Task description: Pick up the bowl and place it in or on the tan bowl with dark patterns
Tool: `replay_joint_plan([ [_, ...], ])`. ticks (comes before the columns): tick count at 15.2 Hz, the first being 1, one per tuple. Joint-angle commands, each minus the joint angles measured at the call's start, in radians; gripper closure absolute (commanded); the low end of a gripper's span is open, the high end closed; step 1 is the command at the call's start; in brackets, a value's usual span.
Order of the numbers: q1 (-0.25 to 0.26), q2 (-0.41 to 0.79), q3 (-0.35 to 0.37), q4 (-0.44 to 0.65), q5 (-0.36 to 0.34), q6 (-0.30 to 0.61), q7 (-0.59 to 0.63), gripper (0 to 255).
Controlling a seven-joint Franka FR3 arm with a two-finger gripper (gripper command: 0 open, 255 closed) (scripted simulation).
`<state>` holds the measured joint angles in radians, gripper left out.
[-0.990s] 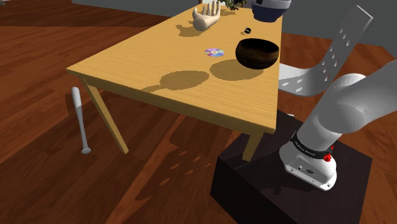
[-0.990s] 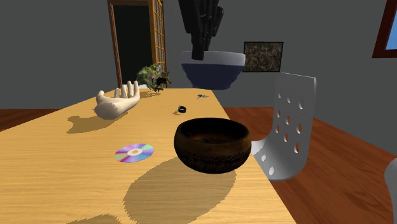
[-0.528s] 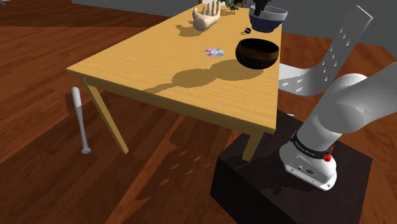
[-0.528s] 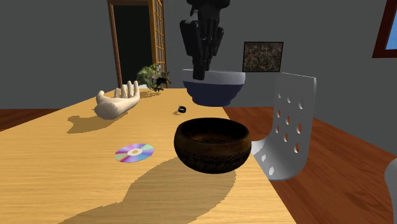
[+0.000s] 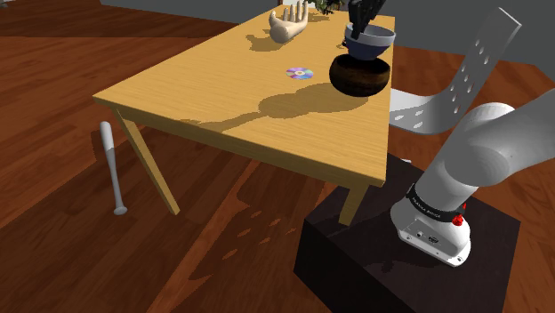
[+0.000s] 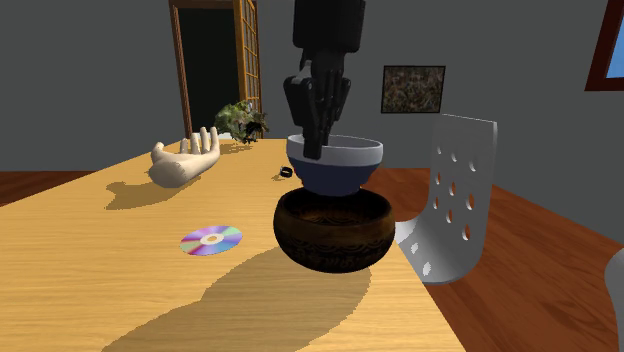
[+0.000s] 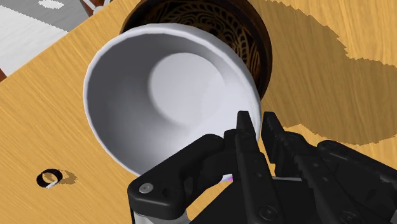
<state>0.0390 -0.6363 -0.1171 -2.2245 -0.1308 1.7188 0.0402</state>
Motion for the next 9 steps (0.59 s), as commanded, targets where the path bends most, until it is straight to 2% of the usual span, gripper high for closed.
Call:
replay_joint_plan([
  [1,-0.001,-0.008,-0.002,-0.033,-0.002,0.026,0.001,255],
  [3,-0.002,-0.014,-0.004,-0.072,-0.005,0.059,0.003,255],
  [9,-0.002,-0.014,-0.004,-0.072,-0.005,0.059,0.003,255],
])
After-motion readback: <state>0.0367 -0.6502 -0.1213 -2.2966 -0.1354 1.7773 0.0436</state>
